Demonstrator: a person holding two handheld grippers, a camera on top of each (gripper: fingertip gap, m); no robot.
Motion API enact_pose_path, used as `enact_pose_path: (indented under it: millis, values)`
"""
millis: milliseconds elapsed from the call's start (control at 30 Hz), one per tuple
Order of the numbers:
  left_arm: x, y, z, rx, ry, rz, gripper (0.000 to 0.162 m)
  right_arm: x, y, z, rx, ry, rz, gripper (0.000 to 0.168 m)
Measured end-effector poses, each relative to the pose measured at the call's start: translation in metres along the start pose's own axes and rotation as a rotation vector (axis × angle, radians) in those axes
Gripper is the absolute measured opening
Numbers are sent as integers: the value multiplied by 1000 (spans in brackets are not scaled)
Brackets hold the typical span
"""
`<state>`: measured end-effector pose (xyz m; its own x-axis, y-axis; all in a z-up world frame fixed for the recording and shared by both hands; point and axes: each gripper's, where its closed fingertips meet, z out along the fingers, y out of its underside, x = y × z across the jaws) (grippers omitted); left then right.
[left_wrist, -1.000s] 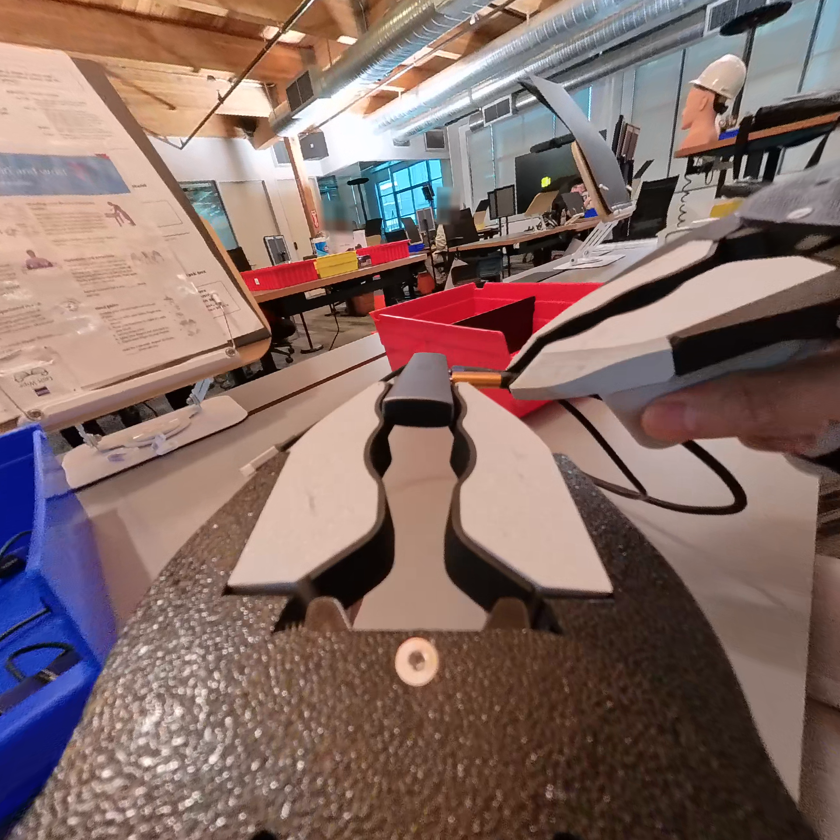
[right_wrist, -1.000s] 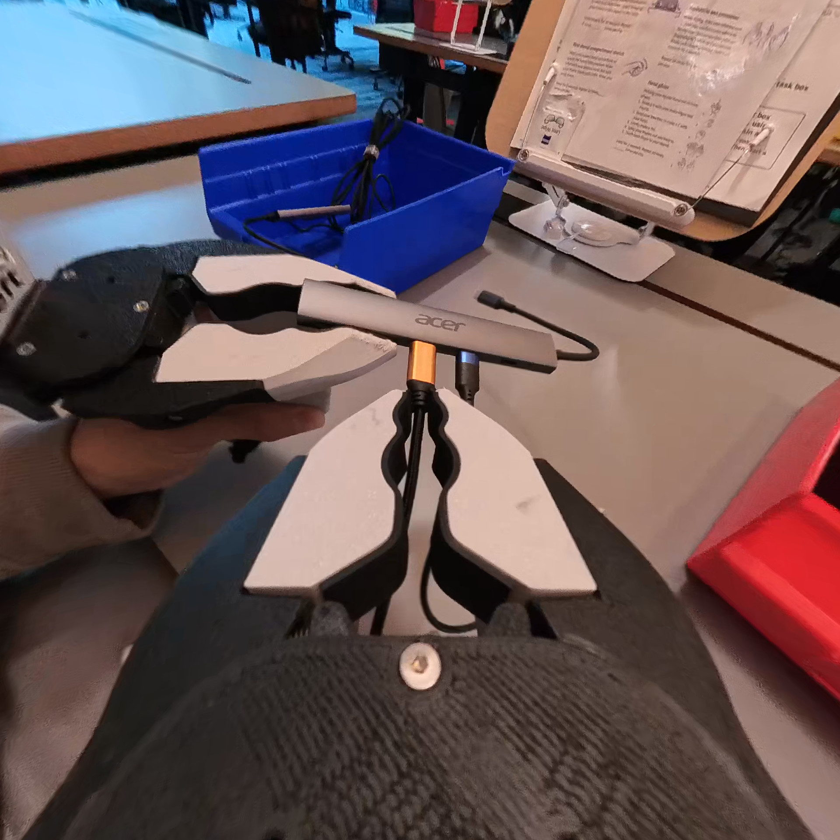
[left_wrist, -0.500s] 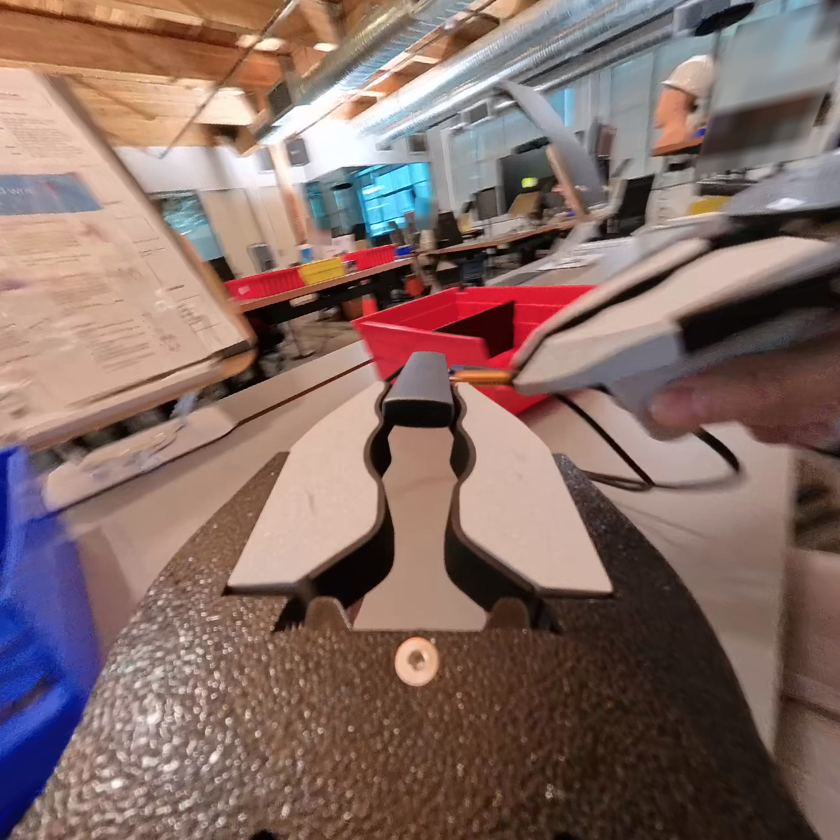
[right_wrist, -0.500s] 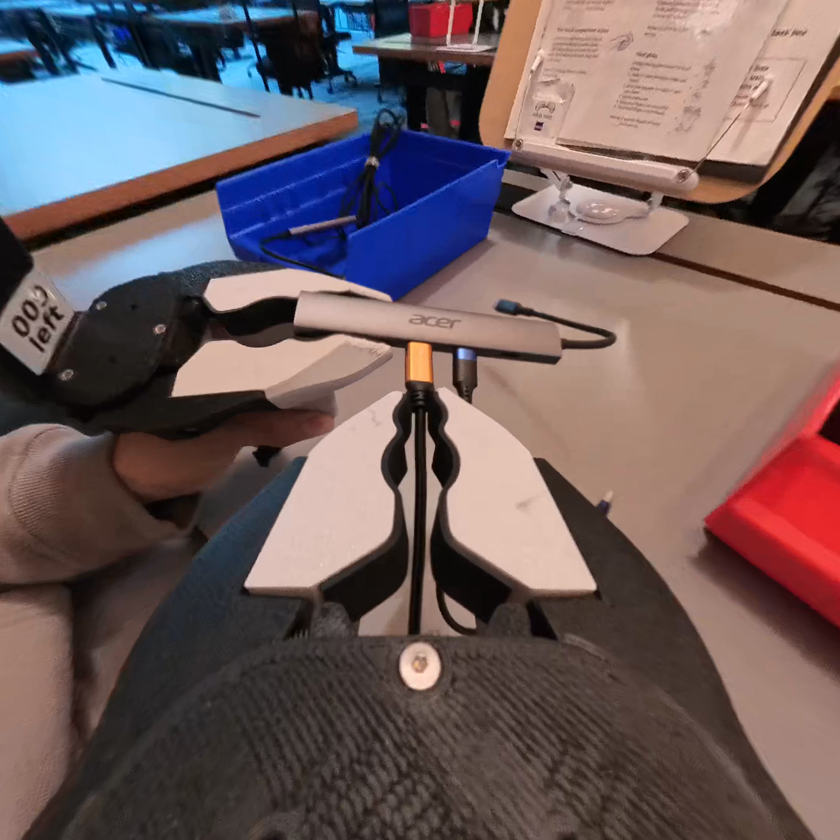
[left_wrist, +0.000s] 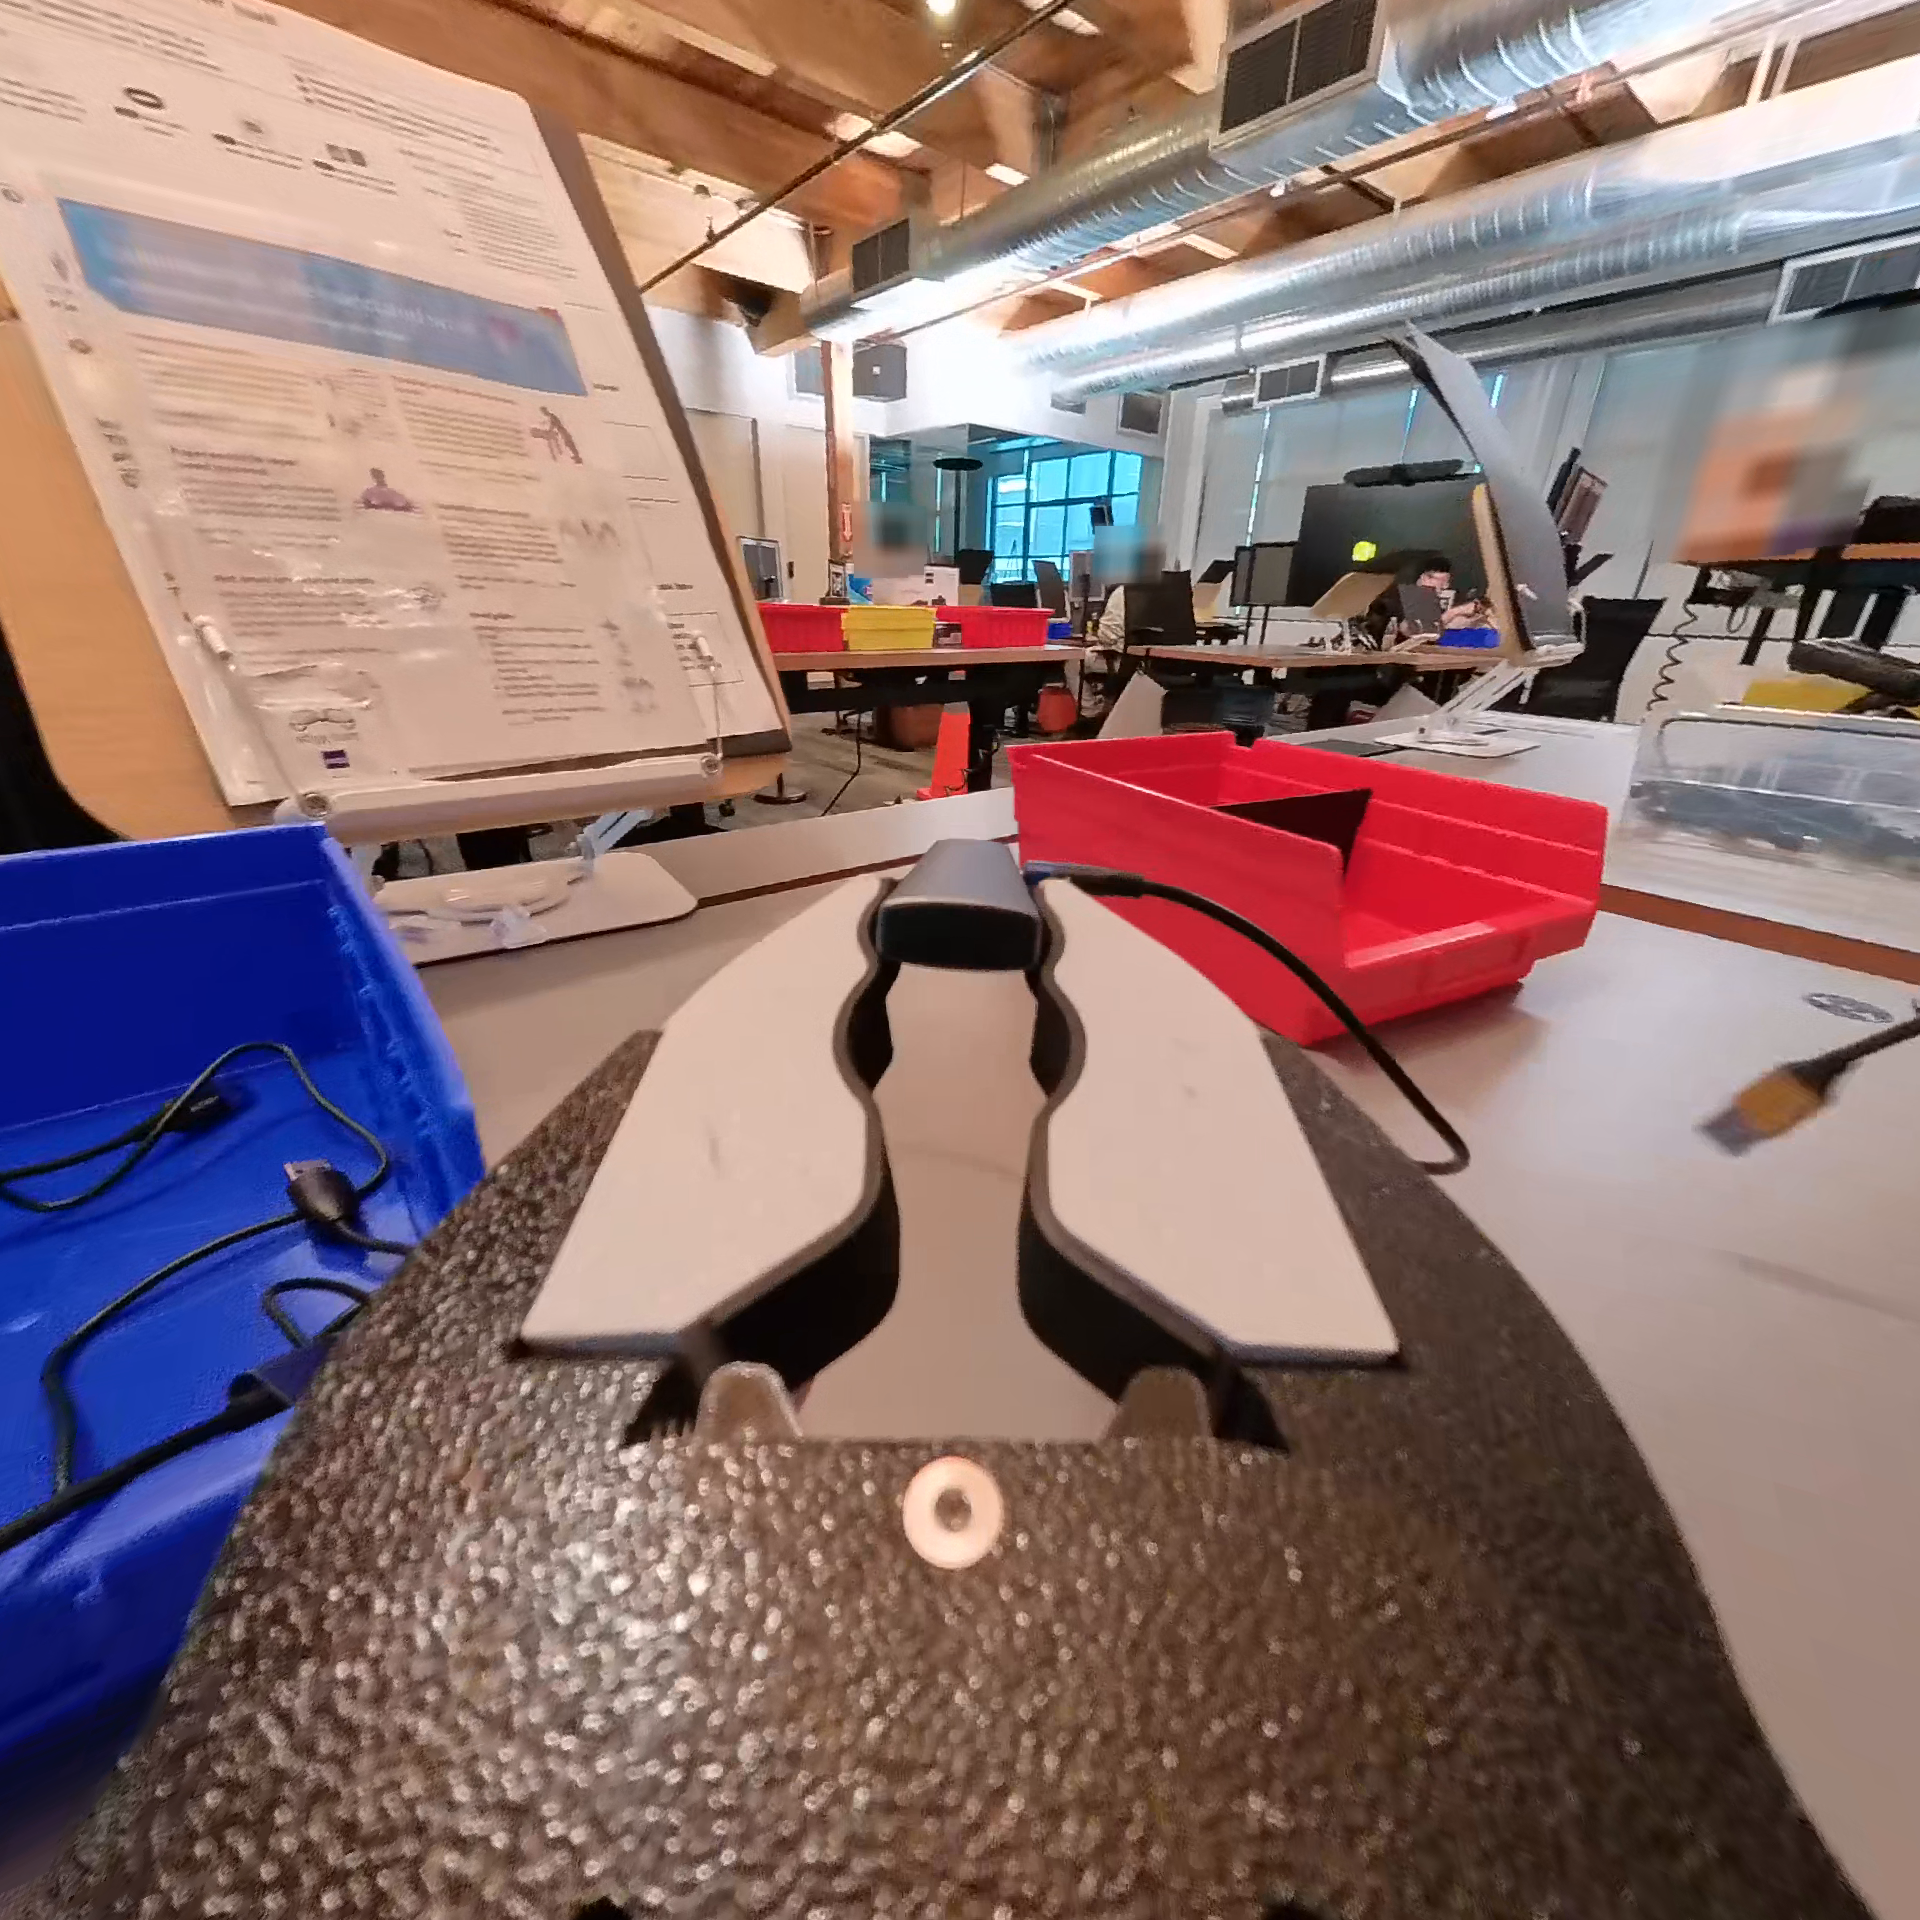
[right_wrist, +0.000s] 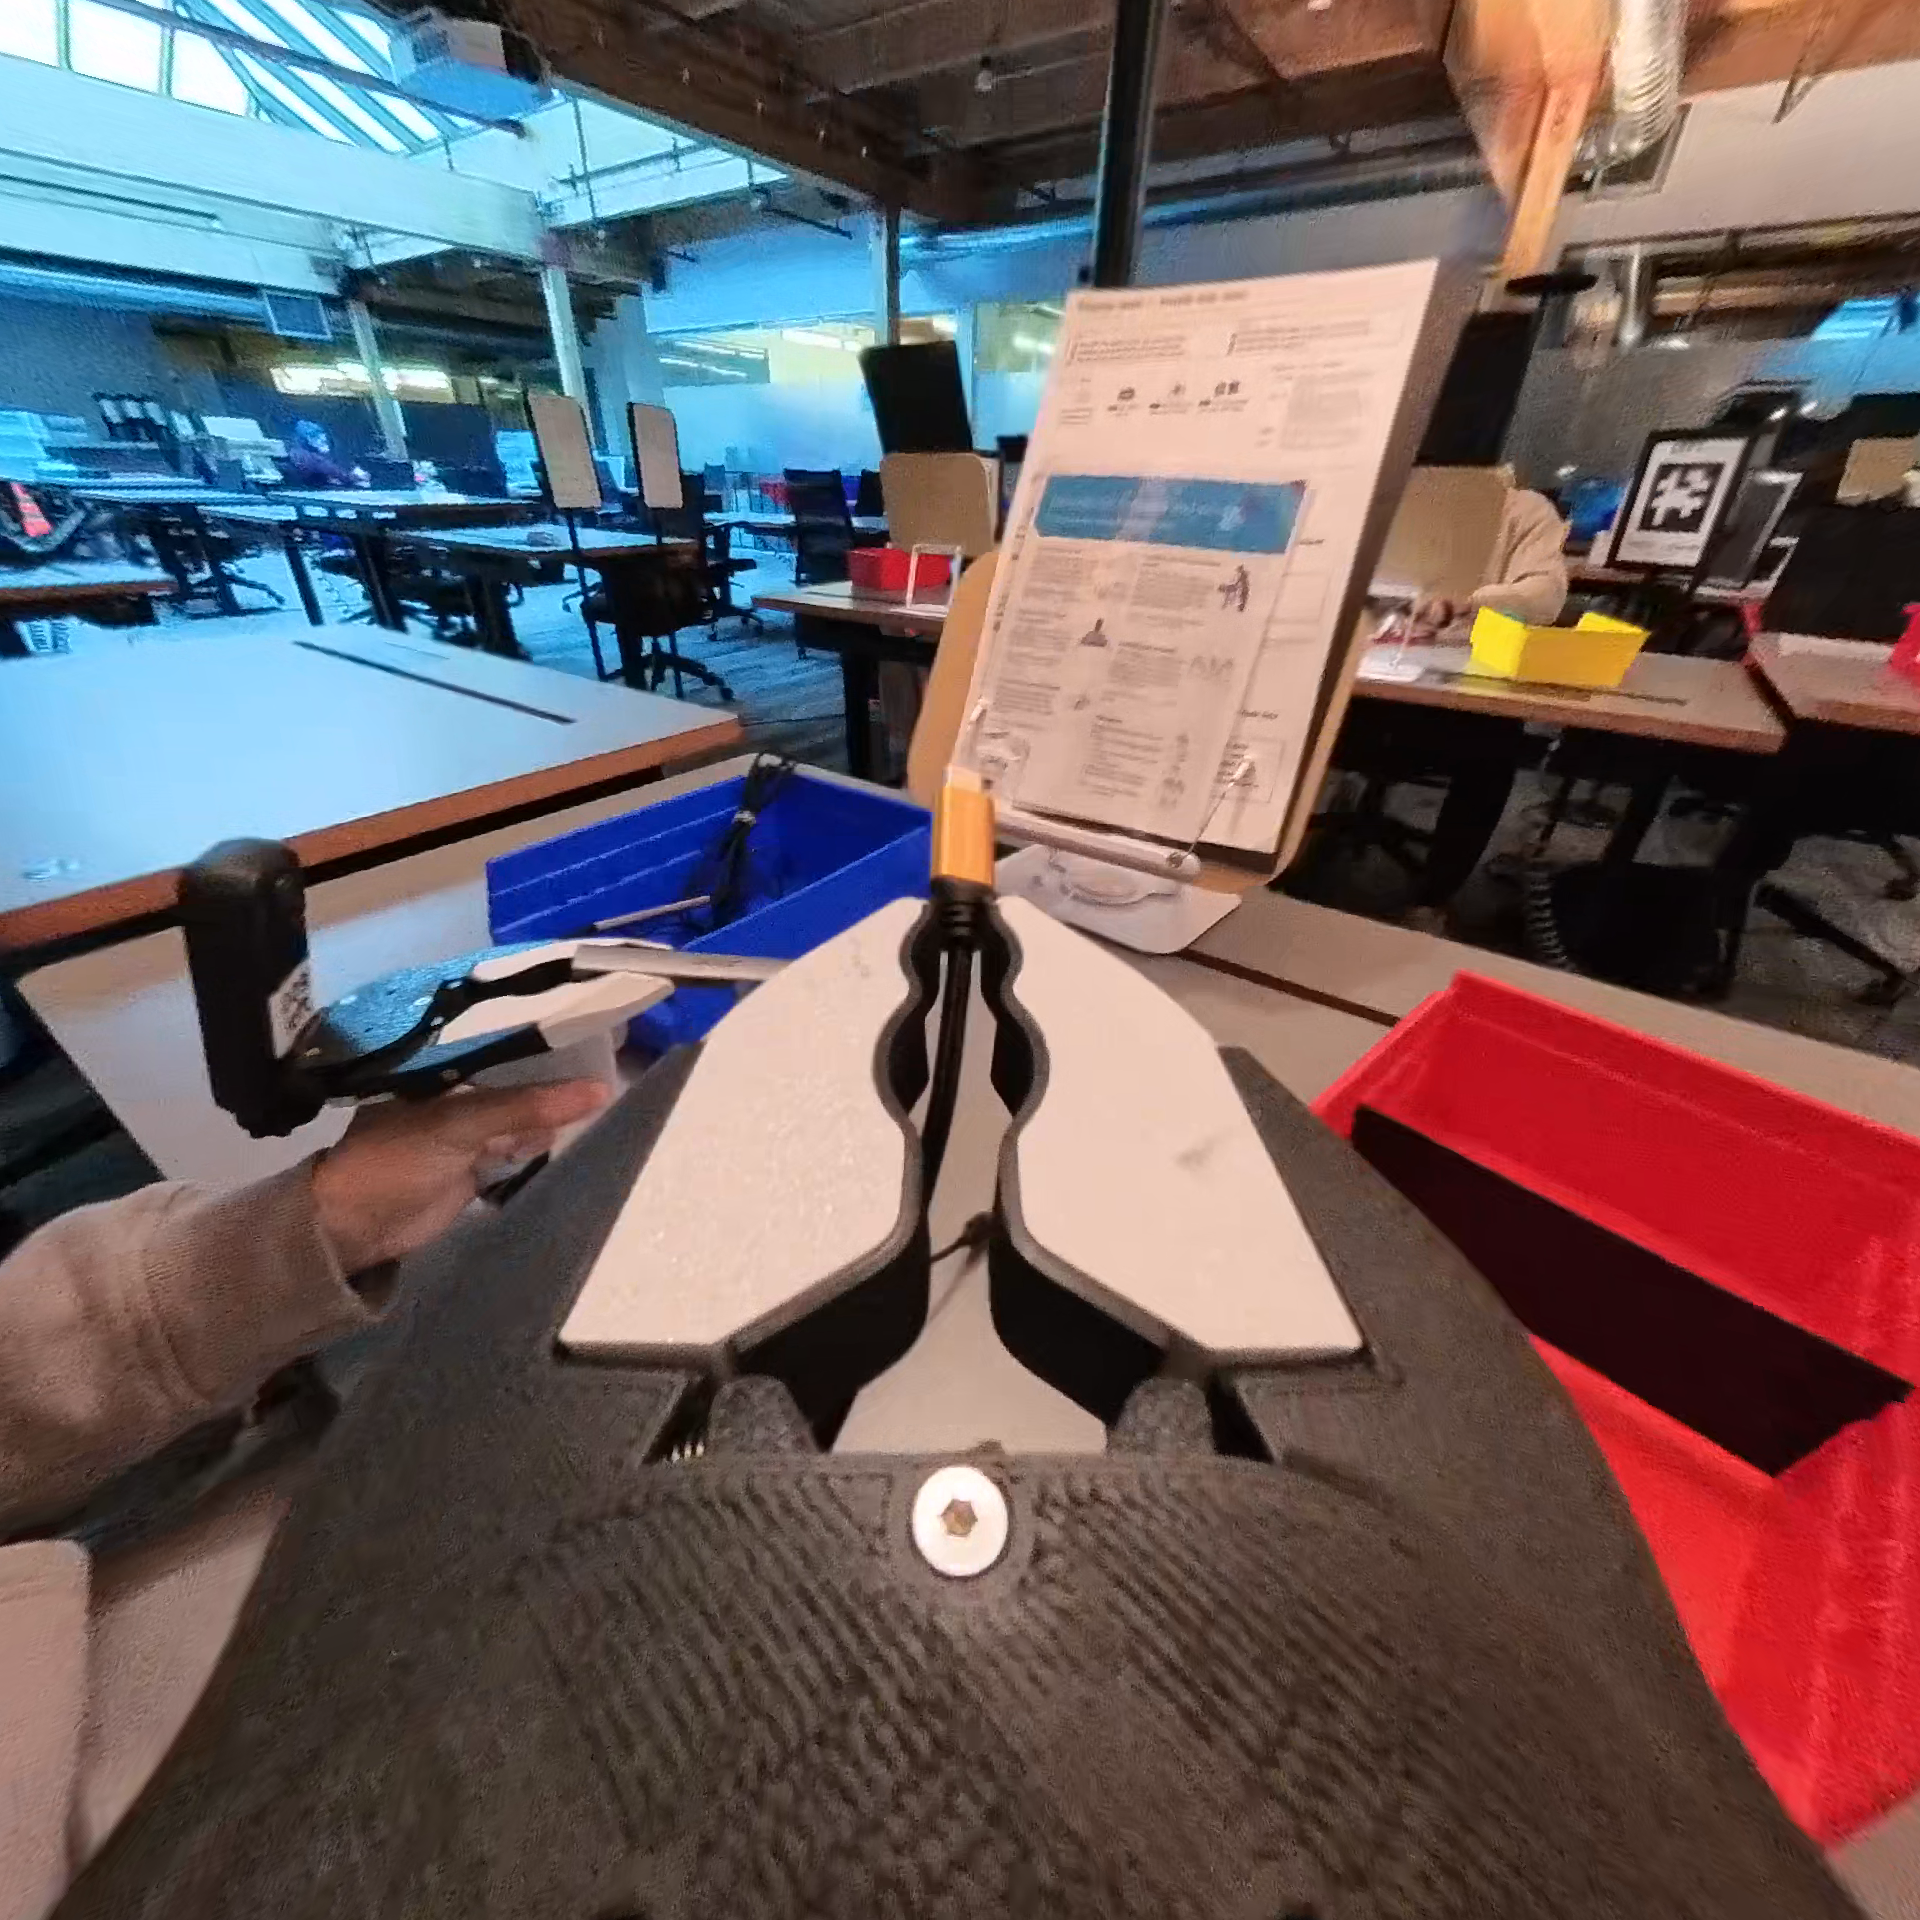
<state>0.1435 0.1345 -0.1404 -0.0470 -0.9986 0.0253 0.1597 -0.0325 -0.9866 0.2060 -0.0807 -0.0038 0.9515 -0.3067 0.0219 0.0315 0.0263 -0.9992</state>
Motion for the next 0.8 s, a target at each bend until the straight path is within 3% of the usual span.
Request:
enact_pose_path:
  millis: [200,367,433,533,633,800]
  values:
    - [5,7,2,-26,48,13,23,82,-47,17,120,176,-155,7]
    - [17,11,4,-43,83,48,23,145,-48,54,109,262,-211,7]
    - [20,13,5,-44,94,39,23,171,-22,69,53,311,-142,7]
    - [24,16,7,-53,110,27,23,192,54,89,-118,350,-28,8]
    - [28,16,7,-51,127,26,23,186,107,98,-173,333,20,7]
    - [28,19,7,-59,142,20,23,172,184,109,-412,252,96,9]
